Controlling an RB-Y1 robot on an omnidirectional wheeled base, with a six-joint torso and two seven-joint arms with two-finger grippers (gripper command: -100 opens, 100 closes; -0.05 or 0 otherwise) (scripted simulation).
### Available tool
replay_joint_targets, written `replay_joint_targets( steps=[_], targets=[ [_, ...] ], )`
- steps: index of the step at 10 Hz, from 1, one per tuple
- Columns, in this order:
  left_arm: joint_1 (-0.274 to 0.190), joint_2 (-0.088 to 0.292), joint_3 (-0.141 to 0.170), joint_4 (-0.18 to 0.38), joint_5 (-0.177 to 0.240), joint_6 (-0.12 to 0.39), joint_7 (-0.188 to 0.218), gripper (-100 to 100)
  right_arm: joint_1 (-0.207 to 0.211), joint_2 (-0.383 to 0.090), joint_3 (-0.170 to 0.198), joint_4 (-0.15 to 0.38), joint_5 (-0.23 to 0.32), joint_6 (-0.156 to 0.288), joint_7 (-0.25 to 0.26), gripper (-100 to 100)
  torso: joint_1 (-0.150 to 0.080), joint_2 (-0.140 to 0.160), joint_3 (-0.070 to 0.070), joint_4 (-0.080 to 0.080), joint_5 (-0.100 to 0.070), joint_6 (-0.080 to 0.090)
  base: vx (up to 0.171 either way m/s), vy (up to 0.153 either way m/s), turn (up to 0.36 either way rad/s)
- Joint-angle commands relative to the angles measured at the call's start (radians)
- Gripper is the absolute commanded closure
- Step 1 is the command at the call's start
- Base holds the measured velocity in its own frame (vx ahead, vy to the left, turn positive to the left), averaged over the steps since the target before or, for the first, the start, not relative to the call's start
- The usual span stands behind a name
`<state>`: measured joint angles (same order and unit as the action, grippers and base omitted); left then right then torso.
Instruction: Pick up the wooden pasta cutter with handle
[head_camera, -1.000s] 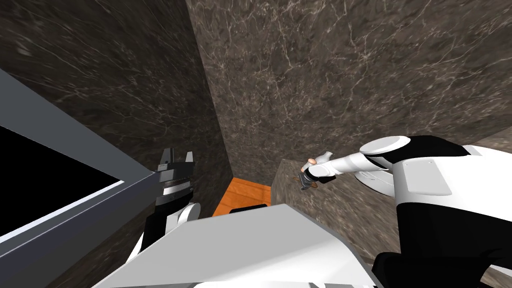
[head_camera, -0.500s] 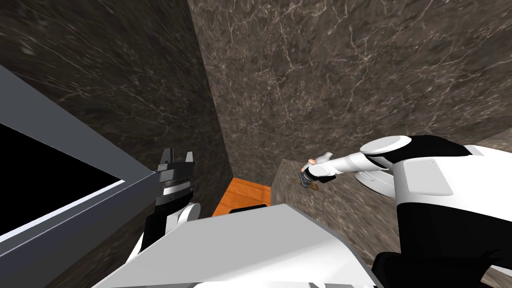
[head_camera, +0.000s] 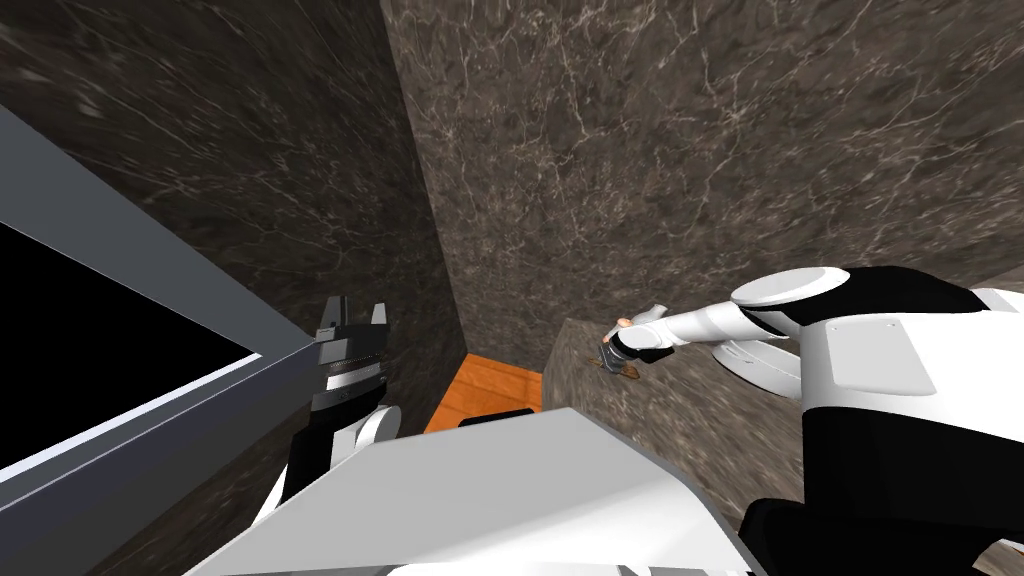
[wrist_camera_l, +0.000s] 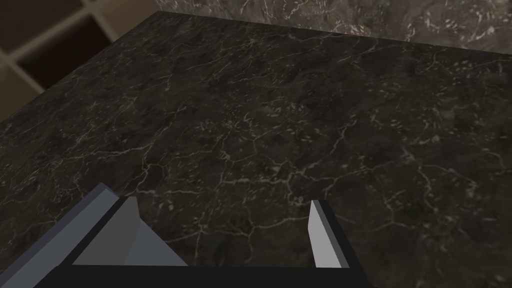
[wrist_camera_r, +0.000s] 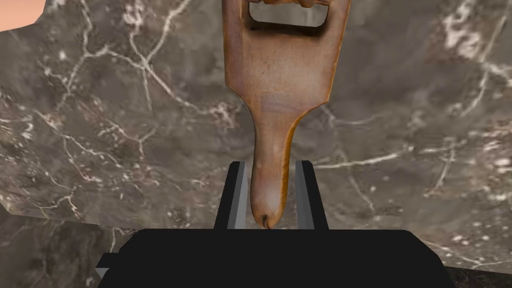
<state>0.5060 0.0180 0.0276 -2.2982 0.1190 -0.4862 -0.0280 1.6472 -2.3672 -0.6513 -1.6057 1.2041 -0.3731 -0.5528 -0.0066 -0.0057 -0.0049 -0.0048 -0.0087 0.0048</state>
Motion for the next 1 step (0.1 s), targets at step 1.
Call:
replay_joint_targets(
  steps=[1],
  targets=[
    [0.0,0.0,0.0,0.0,0.0,0.0,0.0,0,0.0,0.0,0.0,0.0,0.0,0.0,0.0,0,0.0,0.0,0.0,0.0,0.0,0.0,0.0,0.0,0.0]
  ],
)
